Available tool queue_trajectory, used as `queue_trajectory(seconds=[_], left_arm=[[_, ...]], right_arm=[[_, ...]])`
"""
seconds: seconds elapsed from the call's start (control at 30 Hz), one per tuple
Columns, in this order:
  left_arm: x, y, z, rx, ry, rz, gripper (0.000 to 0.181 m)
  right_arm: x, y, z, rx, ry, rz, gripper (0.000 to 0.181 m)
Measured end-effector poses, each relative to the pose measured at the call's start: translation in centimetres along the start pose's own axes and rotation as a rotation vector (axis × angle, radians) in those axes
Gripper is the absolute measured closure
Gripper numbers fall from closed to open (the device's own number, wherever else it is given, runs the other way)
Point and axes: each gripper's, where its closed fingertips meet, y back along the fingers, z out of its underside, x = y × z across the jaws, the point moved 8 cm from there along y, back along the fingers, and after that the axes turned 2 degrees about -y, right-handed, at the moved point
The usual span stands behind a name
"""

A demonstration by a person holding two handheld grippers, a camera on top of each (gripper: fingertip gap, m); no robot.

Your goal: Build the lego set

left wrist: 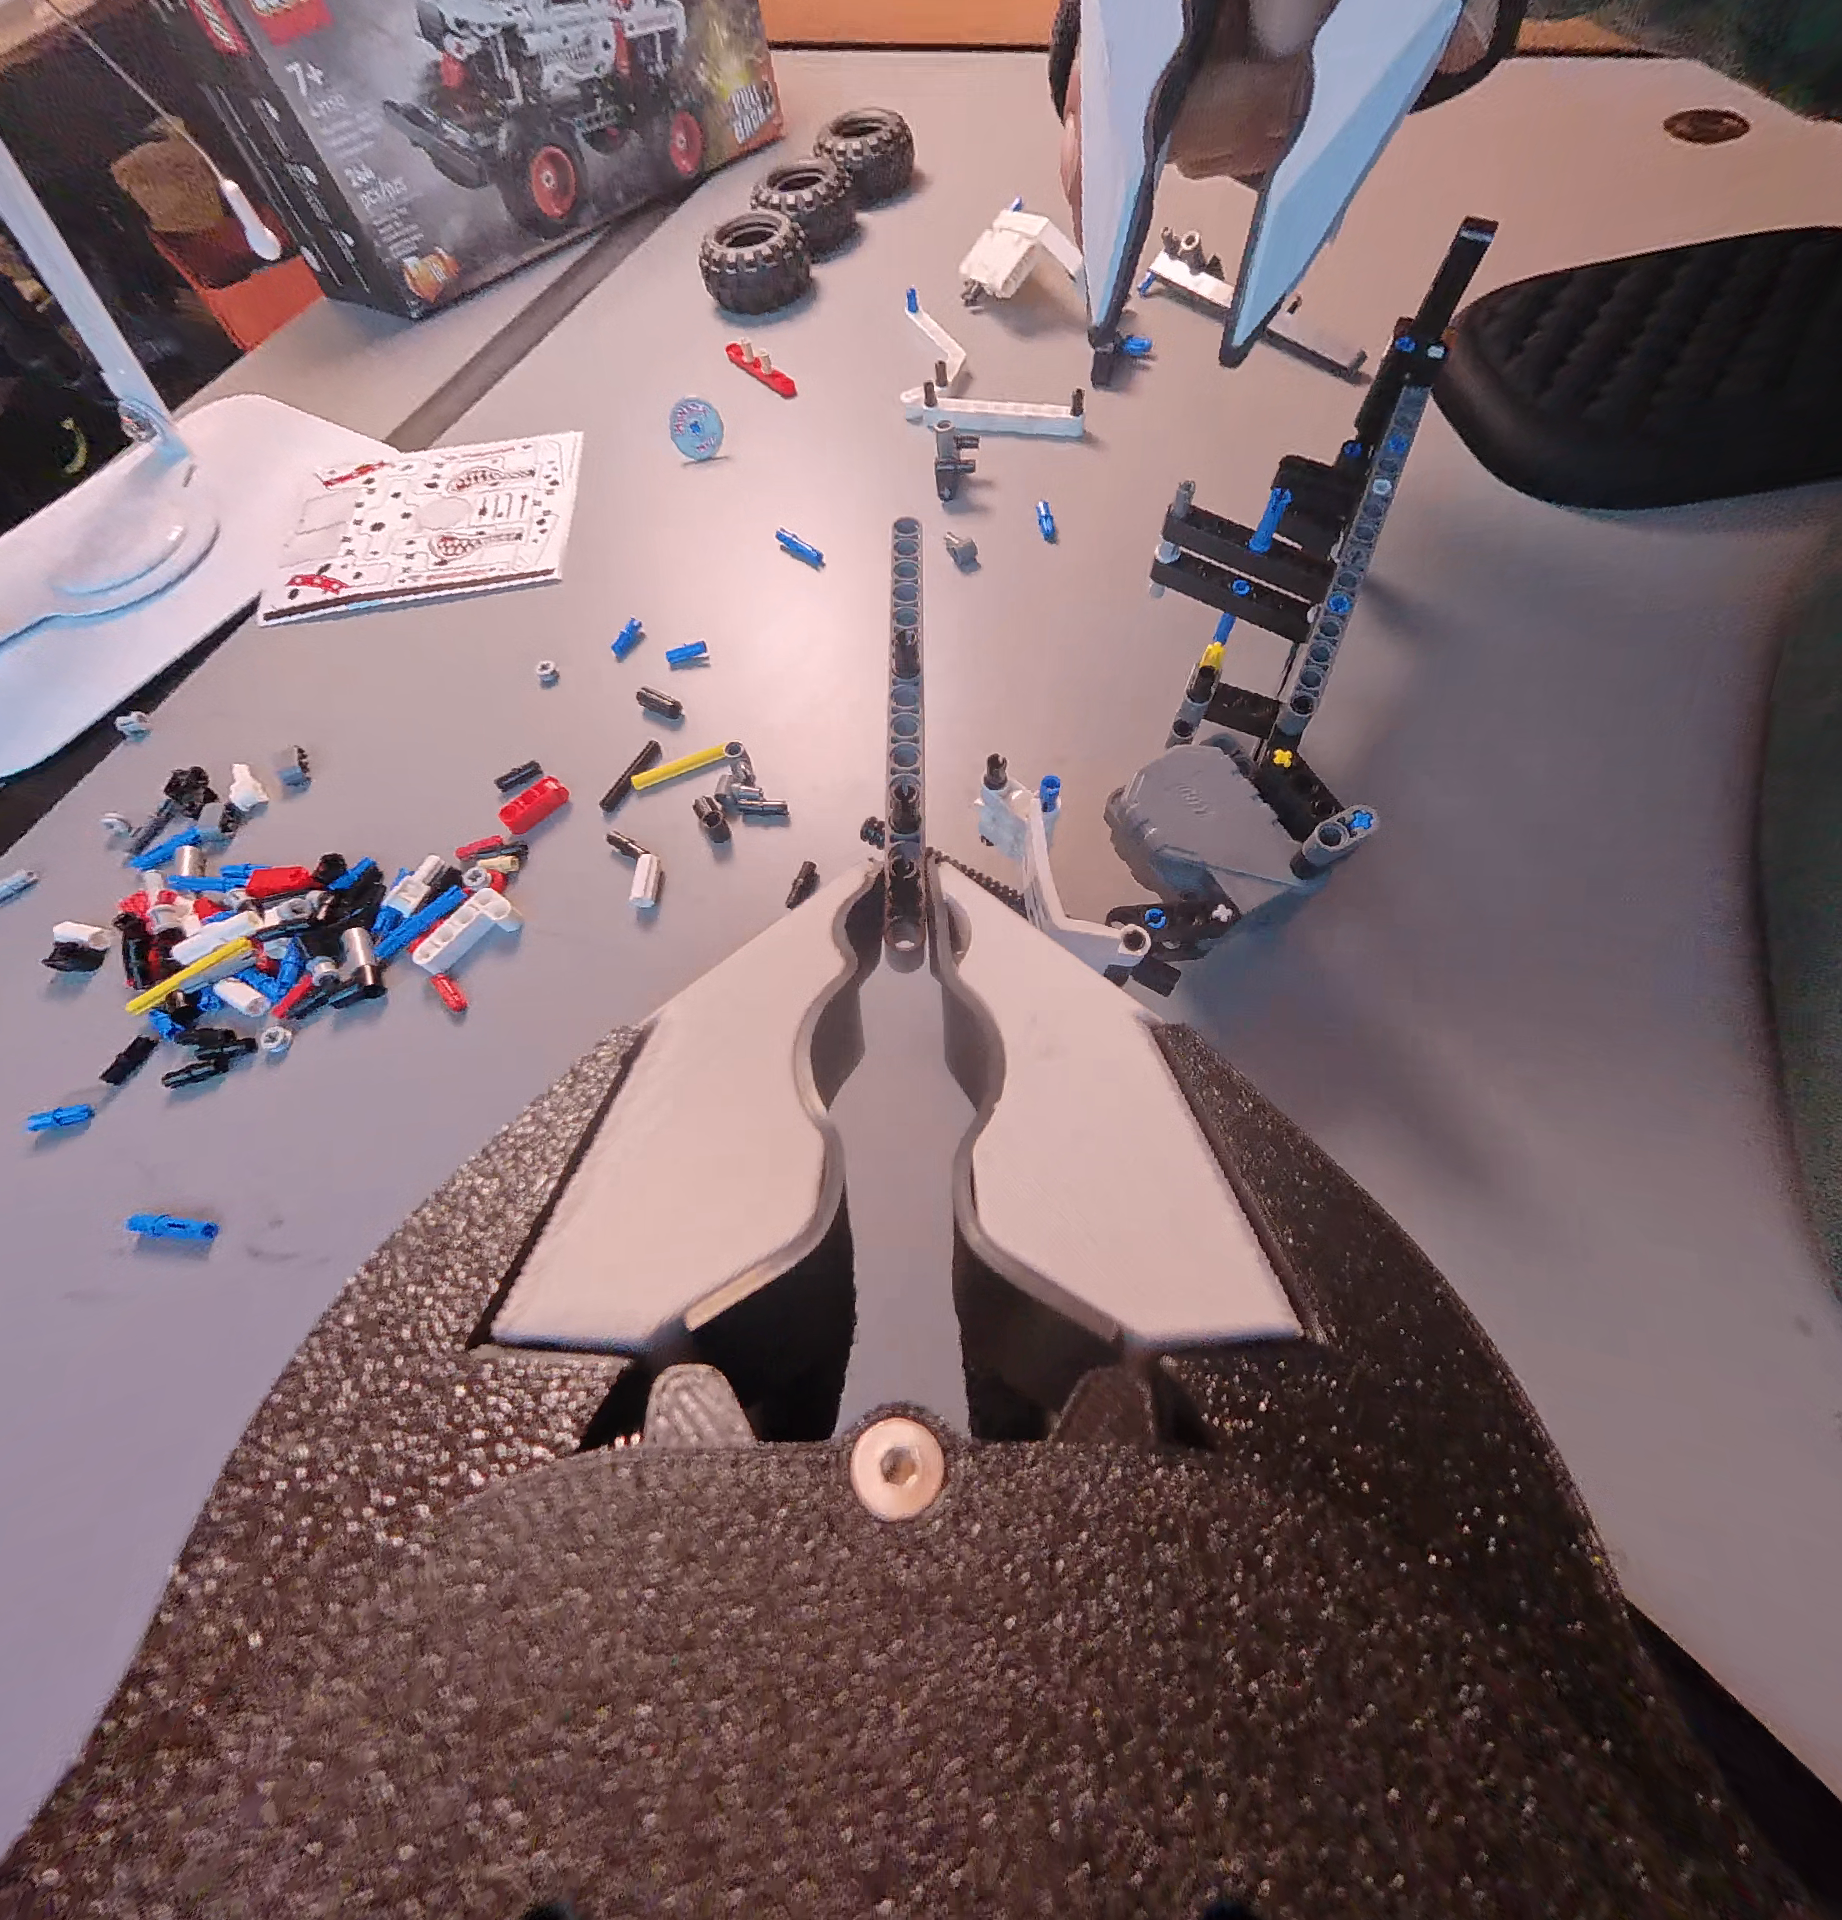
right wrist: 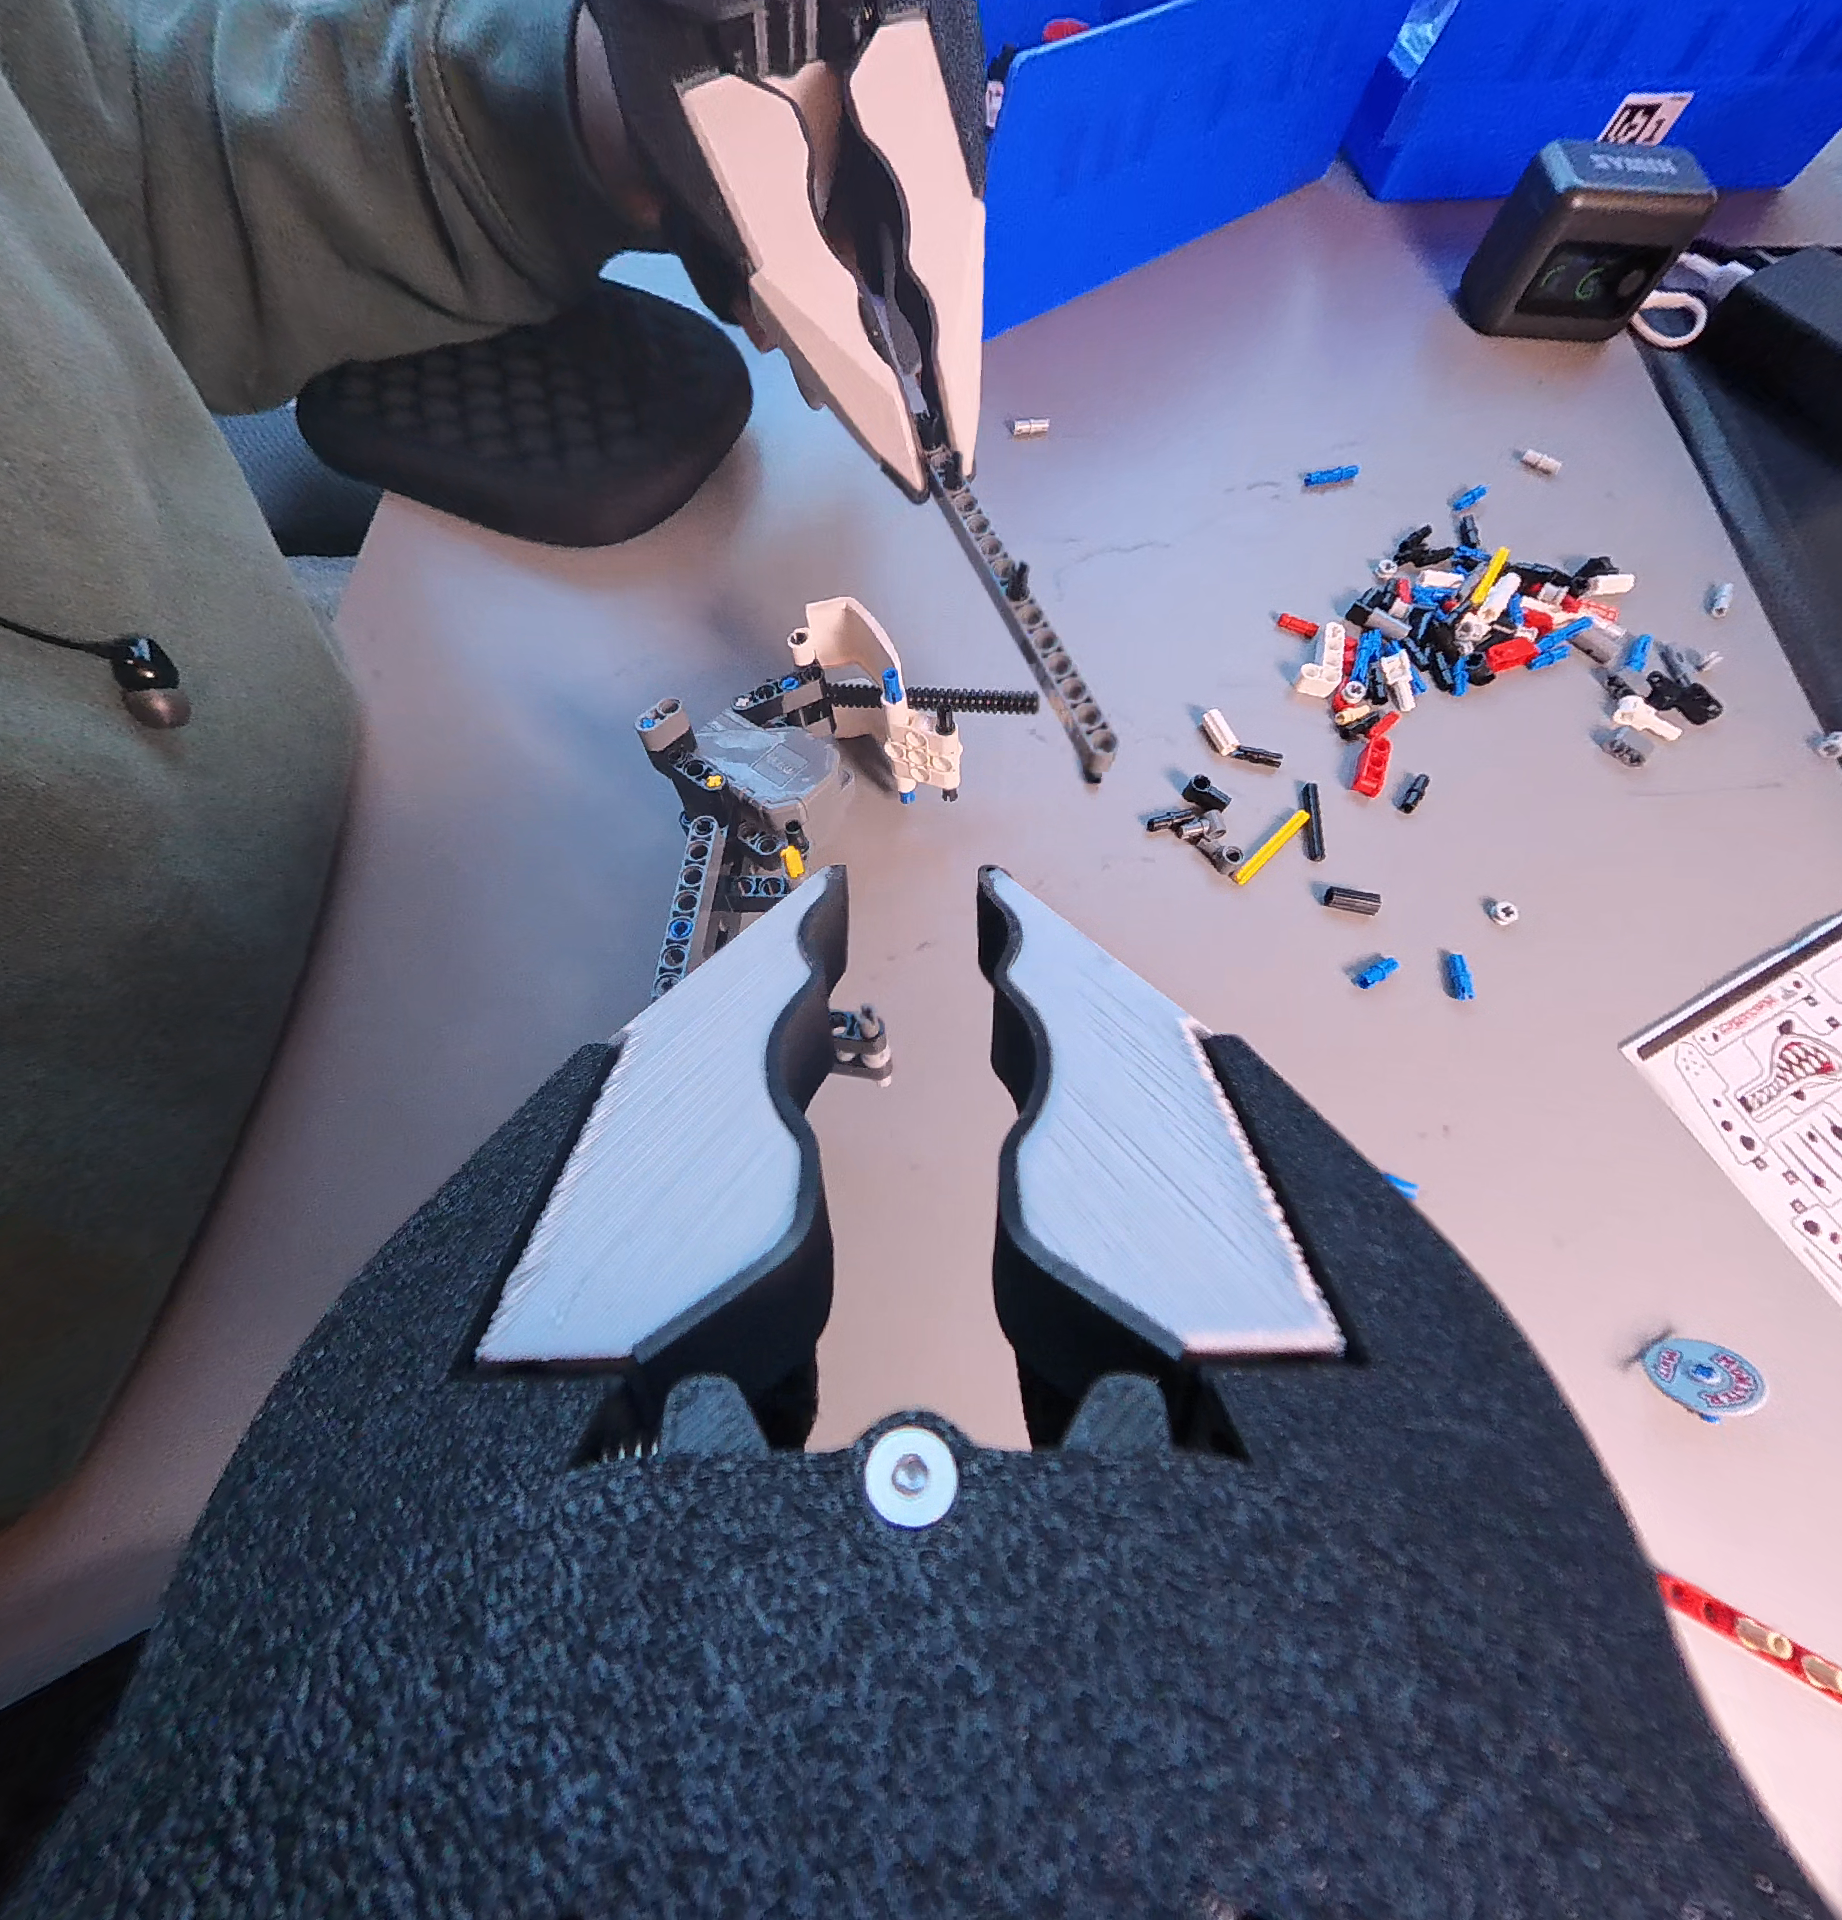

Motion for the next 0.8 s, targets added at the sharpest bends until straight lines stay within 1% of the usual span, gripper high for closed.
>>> queue_trajectory(seconds=[0.07,0.17,0.23,0.33,0.47,0.53,0.6,0.7,0.73,0.8], left_arm=[[-0.2,0.2,0.0,0.025,0.012,-0.004,0.174],[-0.8,0.4,0.1,0.062,0.027,-0.053,0.174],[-1.3,0.6,0.1,0.086,0.038,-0.097,0.174],[-2.1,1.1,0.2,0.103,0.054,-0.172,0.174],[-2.9,1.7,0.6,0.110,0.084,-0.244,0.174],[-3.2,2.0,0.8,0.125,0.104,-0.266,0.174],[-3.4,2.3,0.9,0.136,0.118,-0.278,0.174],[-3.5,2.6,1.0,0.145,0.123,-0.287,0.174],[-3.5,2.6,1.0,0.145,0.122,-0.289,0.174],[-3.5,2.7,1.0,0.147,0.122,-0.294,0.174]], right_arm=[[0.2,-0.3,-0.2,-0.003,0.008,0.012,0.158],[0.5,-1.2,-0.7,-0.017,0.046,0.037,0.158],[0.6,-2.4,-1.3,-0.029,0.088,0.046,0.160],[0.7,-5.0,-2.5,-0.071,0.128,0.024,0.159],[0.3,-9.0,-4.0,-0.177,0.173,-0.055,0.154],[0.1,-10.7,-4.1,-0.276,0.205,-0.094,0.148],[0.2,-11.9,-3.8,-0.380,0.252,-0.115,0.148],[0.3,-13.1,-3.6,-0.466,0.317,-0.139,0.156],[0.3,-13.3,-3.6,-0.482,0.353,-0.138,0.161],[0.4,-13.7,-3.7,-0.502,0.467,-0.109,0.171]])
